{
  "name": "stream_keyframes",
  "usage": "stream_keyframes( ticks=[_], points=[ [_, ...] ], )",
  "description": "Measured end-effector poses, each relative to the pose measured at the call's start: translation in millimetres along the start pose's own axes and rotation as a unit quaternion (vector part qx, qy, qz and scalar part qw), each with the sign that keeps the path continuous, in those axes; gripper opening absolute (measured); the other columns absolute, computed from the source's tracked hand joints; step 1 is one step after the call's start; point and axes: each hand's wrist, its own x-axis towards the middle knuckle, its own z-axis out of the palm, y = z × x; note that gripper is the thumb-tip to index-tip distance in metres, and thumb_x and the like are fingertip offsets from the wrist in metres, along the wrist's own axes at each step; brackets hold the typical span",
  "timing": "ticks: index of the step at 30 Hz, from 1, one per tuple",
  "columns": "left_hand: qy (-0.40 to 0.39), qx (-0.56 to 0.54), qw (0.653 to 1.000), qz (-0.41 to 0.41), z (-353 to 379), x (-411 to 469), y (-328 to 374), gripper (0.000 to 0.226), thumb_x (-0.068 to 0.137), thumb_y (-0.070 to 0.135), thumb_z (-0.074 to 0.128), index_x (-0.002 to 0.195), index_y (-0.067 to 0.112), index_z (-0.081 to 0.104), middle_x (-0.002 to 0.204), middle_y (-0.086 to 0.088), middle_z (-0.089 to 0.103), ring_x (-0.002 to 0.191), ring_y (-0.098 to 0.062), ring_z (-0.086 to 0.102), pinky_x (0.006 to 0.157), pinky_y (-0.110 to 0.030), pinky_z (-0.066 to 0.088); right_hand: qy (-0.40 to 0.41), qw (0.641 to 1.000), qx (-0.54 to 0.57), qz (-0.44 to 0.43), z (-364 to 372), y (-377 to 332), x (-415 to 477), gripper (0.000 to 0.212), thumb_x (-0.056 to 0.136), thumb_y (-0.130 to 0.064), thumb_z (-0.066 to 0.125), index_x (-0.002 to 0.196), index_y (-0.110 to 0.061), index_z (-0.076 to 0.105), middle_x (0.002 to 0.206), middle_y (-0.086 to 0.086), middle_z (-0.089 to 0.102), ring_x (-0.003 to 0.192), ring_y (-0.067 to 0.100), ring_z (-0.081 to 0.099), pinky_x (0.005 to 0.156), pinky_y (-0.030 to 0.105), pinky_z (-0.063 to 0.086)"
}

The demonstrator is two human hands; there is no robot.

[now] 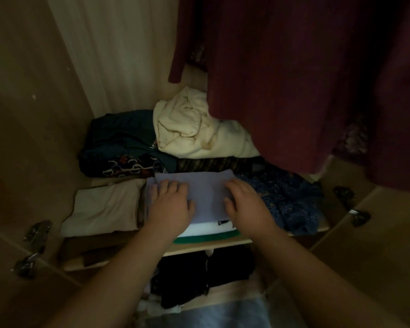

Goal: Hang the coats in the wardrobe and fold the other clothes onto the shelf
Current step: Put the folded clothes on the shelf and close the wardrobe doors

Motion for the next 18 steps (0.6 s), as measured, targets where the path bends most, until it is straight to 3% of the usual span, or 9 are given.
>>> stream_keyframes(
  ticks=[5, 7, 10, 15, 18],
  points=[
    [0.042, -0.101, 0.99, 0.094, 2.1, -62.3, 85.9, 0.056, 0.087, 0.041, 0.037, 0.127, 0.009, 0.059, 0.121, -0.01, 0.064, 0.116, -0.032, 0.056, 0.102, -0.045, 0.045, 0.032, 0.998, 0.032, 0.053, -59.7, 25.3, -111.9, 0.048, 0.097, -0.024, 0.051, 0.144, -0.018, 0.043, 0.148, 0.0, 0.044, 0.138, 0.017, 0.036, 0.113, 0.028, 0.029],
    [0.018, -0.108, 0.988, 0.108, 15.8, -94.3, 127.0, 0.057, 0.089, 0.042, 0.042, 0.137, 0.014, 0.052, 0.132, -0.008, 0.061, 0.126, -0.031, 0.052, 0.109, -0.044, 0.041, 0.035, 0.996, 0.011, 0.079, -81.3, 41.8, -169.0, 0.049, 0.095, -0.025, 0.052, 0.142, -0.019, 0.042, 0.144, 0.0, 0.046, 0.133, 0.018, 0.041, 0.108, 0.024, 0.029],
    [-0.058, -0.084, 0.989, 0.11, 33.9, -143.8, 196.1, 0.06, 0.095, 0.045, 0.043, 0.15, 0.023, 0.034, 0.153, -0.004, 0.042, 0.144, -0.027, 0.033, 0.118, -0.045, 0.028, 0.016, 0.99, -0.009, 0.137, -108.0, 71.2, -262.2, 0.053, 0.093, -0.031, 0.049, 0.144, -0.023, 0.037, 0.146, -0.002, 0.043, 0.131, 0.017, 0.043, 0.108, 0.028, 0.035],
    [-0.136, -0.067, 0.974, 0.166, 51.4, -223.3, 318.9, 0.064, 0.099, 0.051, 0.035, 0.156, 0.029, 0.015, 0.164, 0.001, 0.018, 0.152, -0.021, 0.012, 0.123, -0.047, 0.013, -0.008, 0.98, -0.039, 0.195, -146.6, 107.5, -408.4, 0.057, 0.096, -0.032, 0.046, 0.15, -0.024, 0.029, 0.154, -0.006, 0.032, 0.144, 0.013, 0.023, 0.116, 0.03, 0.026],
    [-0.16, -0.062, 0.961, 0.218, 50.0, -260.6, 387.5, 0.063, 0.101, 0.053, 0.031, 0.156, 0.032, 0.011, 0.166, 0.001, 0.012, 0.153, -0.021, 0.004, 0.124, -0.047, 0.01, 0.015, 0.974, -0.004, 0.224, -169.3, 120.2, -481.8, 0.053, 0.095, -0.027, 0.051, 0.146, -0.025, 0.036, 0.151, -0.009, 0.036, 0.143, 0.01, 0.027, 0.113, 0.024, 0.026]
  ],
)
